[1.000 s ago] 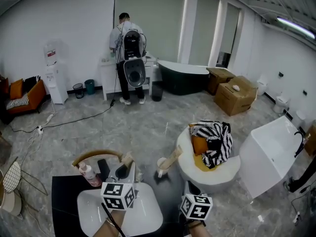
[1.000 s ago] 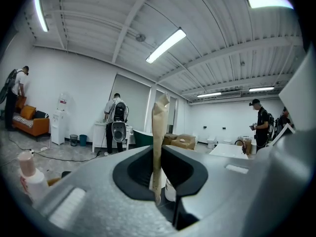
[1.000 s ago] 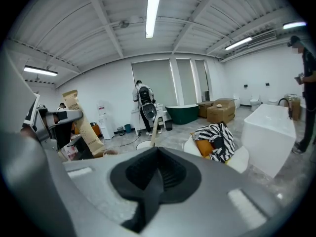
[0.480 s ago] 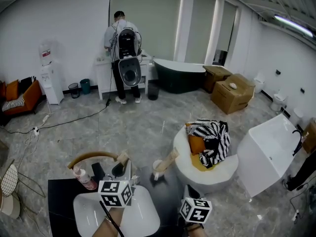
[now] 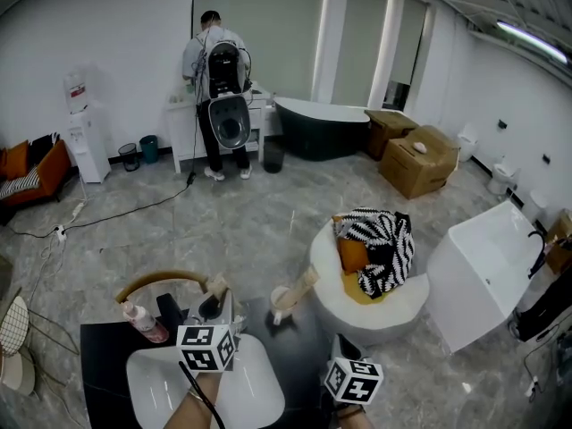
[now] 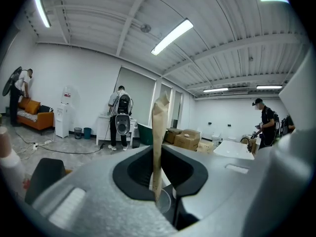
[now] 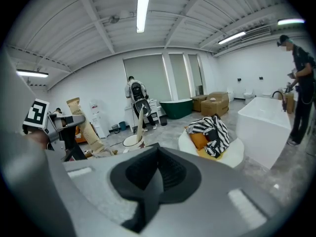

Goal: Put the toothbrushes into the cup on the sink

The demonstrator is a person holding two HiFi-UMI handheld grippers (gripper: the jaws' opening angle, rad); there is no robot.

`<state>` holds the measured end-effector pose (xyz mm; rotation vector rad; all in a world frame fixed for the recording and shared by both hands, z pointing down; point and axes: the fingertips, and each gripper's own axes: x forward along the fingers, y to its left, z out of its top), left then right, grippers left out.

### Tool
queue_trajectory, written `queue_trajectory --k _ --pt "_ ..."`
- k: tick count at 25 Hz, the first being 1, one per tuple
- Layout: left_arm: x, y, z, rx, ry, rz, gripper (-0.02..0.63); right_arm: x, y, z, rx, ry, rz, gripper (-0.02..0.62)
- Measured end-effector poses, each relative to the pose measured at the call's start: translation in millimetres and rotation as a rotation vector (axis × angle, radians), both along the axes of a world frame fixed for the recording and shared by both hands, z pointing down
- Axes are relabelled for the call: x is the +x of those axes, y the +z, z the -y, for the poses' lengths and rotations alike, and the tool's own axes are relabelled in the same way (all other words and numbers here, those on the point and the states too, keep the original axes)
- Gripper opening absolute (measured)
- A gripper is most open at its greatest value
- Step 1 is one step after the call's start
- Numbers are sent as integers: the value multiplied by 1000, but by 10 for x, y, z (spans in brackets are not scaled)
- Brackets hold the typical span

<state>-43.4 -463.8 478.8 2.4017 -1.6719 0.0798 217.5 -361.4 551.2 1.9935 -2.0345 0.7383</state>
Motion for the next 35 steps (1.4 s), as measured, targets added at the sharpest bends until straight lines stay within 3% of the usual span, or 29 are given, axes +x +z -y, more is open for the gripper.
queue_trajectory --k 19,20,23,26,35 --pt "-41 501 45 -115 -45 -9 41 -5 197 78 -35 -15 22 3" --pt "-42 514 34 -123 -55 -5 52 -14 204 79 -36 -17 25 3" --pt "-51 554 -1 -161 -86 0 171 -68 211 90 -39 -22 39 3" --pt "-68 637 -73 -209 -113 4 219 -172 207 80 -39 -27 56 3" --pt "-13 661 -320 -242 -133 -38 233 -223 124 -57 -21 -38 58 3"
